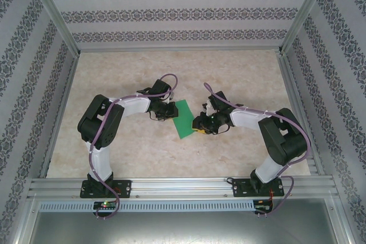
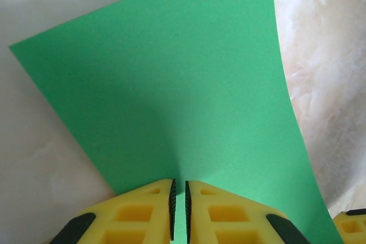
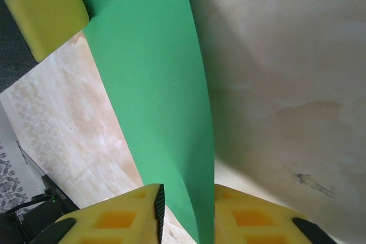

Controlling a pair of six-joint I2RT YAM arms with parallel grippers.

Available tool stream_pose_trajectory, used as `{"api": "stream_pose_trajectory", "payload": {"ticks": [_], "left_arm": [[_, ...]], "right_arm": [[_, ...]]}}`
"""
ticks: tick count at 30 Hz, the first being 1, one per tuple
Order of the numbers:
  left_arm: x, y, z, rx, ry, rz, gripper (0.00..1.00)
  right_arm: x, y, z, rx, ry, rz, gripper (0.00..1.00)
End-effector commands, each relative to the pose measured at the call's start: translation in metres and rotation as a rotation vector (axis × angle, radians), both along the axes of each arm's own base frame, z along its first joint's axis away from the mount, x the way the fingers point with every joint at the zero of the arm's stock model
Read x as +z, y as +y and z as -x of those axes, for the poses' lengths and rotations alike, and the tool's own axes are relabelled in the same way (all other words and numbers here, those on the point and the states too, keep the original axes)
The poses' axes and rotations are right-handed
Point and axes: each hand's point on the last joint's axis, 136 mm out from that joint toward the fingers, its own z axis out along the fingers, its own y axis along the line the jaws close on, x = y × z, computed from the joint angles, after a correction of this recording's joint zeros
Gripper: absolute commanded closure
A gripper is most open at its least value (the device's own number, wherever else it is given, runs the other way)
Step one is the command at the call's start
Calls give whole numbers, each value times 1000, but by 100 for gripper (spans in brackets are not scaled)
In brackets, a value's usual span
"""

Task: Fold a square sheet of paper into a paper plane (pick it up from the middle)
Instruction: Third fold the triangle at the center of the table.

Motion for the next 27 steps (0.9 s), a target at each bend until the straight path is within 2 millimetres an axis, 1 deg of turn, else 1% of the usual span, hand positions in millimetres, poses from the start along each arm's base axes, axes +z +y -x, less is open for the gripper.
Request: {"api": "stream_pose_trajectory", "payload": {"ticks": [1,6,11,15,18,21,23,25,27], "left_arm": [[-13,9,7,-14,28,-40,84],[-15,9,8,-15,33,-42,84],[-15,9,8,-14,31,-44,85],[-13,8,5,-18,22,-41,85],[-5,7,0,-21,0,-30,85],[12,3,-8,-21,-50,1,85],[24,1,-12,-16,-90,22,85],[30,3,-13,-3,-112,26,85],[28,7,-12,9,-120,19,85]], "right_arm": [[1,-8,-1,-45,-1,14,74],[4,-16,-2,-78,-15,17,75],[4,-14,-2,-87,-3,-7,81],[0,-15,-2,-104,12,-3,91],[1,-13,-4,-134,9,-21,97],[3,-9,-4,-184,12,-50,100],[5,-3,-5,-231,9,-75,100],[5,3,-4,-270,7,-80,100],[5,11,-3,-291,4,-84,100]]}}
